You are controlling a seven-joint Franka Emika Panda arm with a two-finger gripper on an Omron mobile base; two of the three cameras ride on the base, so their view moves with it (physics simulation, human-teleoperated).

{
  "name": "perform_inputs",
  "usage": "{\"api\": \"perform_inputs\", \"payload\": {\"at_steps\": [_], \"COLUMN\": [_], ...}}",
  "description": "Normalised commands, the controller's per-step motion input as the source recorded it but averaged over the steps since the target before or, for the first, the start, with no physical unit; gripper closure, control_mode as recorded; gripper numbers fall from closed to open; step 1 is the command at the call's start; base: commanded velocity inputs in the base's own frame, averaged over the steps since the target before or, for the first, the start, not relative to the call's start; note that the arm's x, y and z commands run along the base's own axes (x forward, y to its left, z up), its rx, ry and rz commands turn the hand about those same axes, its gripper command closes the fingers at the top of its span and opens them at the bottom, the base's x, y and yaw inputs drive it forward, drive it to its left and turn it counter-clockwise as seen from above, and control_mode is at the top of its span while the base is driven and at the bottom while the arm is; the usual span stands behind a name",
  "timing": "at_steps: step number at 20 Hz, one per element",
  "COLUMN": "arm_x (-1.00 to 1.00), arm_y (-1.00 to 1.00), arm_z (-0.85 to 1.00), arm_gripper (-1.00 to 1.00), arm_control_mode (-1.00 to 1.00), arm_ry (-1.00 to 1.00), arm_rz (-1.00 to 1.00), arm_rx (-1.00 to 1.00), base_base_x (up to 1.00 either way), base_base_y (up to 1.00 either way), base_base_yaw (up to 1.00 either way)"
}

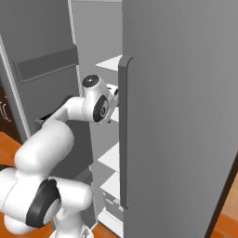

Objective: Take the meat container that has the fish and place it on the second highest rack of the freezer. Then take the vegetable container that has the sweet potato and cucumber and place it on the highest rack of the freezer.

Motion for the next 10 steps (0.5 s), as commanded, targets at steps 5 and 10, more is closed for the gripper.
{"api": "perform_inputs", "payload": {"at_steps": [5,10], "arm_x": [-0.84,-0.89], "arm_y": [0.13,0.02], "arm_z": [0.13,0.21], "arm_gripper": [-1.0,-1.0], "arm_control_mode": [-1.0,-1.0], "arm_ry": [0.07,0.08], "arm_rz": [0.0,0.0], "arm_rx": [0.0,0.0], "base_base_x": [0.0,0.0], "base_base_y": [0.0,0.0], "base_base_yaw": [0.0,0.0]}}
